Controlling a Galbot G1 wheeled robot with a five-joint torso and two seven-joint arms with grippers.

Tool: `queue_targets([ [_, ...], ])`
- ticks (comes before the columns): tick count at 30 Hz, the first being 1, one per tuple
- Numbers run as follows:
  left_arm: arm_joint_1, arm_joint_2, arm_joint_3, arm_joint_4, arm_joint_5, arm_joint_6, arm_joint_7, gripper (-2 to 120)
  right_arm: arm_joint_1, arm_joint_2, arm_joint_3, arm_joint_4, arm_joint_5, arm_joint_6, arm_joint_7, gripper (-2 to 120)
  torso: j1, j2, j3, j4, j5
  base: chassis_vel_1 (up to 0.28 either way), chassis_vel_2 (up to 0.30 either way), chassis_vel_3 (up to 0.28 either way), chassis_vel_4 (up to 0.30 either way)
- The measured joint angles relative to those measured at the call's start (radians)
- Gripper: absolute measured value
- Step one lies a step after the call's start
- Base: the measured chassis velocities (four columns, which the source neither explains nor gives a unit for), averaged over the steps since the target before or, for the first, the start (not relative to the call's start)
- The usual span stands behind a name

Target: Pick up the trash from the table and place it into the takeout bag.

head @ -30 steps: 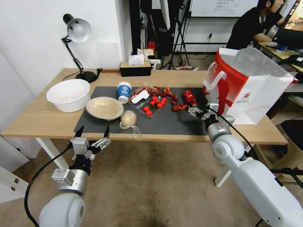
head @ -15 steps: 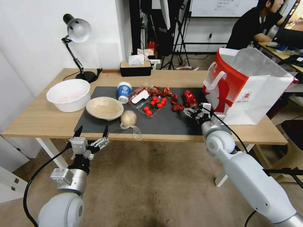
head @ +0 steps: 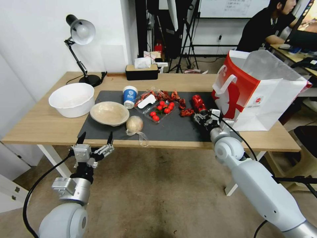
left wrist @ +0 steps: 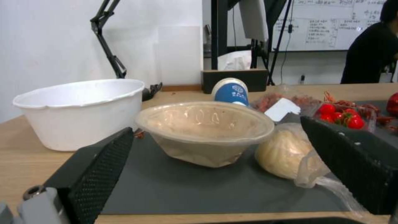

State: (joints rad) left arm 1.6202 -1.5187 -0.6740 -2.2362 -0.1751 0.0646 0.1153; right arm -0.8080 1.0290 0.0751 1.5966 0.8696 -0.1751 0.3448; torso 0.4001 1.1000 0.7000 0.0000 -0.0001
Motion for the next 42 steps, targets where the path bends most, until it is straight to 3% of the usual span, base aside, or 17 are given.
queue_targets([
  [4, 0.002, -0.001, 0.000, 0.000, 0.001, -0.003, 0.000, 100, -0.004, 0.001, 0.000, 0.001, 0.000, 0.000, 0.002, 52, 0.000, 0.000, 0.000, 0.0000, 0.0000, 0.000, 0.000, 0.000, 0.000],
  [15, 0.001, -0.001, 0.004, -0.001, 0.004, -0.004, 0.000, 100, -0.027, -0.007, 0.029, 0.043, -0.003, 0.005, -0.003, 51, 0.000, 0.000, 0.000, 0.0000, 0.0001, 0.000, 0.000, 0.000, 0.000],
  [26, 0.000, -0.003, 0.009, 0.002, 0.005, -0.005, 0.001, 100, -0.061, -0.076, 0.134, 0.211, 0.079, 0.156, -0.264, 51, 0.000, 0.000, 0.000, 0.0000, 0.0002, 0.000, 0.000, 0.000, 0.000],
  [30, 0.000, -0.004, 0.011, 0.002, 0.006, -0.005, 0.002, 100, -0.057, -0.116, 0.223, 0.278, 0.131, 0.208, -0.348, 51, 0.000, 0.000, 0.000, 0.0000, 0.0001, 0.000, 0.000, 0.000, 0.000],
  [34, 0.001, -0.004, 0.012, 0.000, 0.007, -0.005, 0.003, 100, -0.034, -0.152, 0.311, 0.307, 0.147, 0.207, -0.320, 51, 0.000, 0.000, 0.000, 0.0001, 0.0002, 0.000, 0.000, 0.000, 0.000],
  [42, 0.003, -0.005, 0.014, -0.001, 0.008, -0.007, 0.004, 100, -0.012, -0.201, 0.386, 0.308, 0.135, 0.145, -0.205, 51, 0.000, 0.000, 0.000, 0.0000, 0.0001, 0.000, 0.000, 0.000, 0.000],
])
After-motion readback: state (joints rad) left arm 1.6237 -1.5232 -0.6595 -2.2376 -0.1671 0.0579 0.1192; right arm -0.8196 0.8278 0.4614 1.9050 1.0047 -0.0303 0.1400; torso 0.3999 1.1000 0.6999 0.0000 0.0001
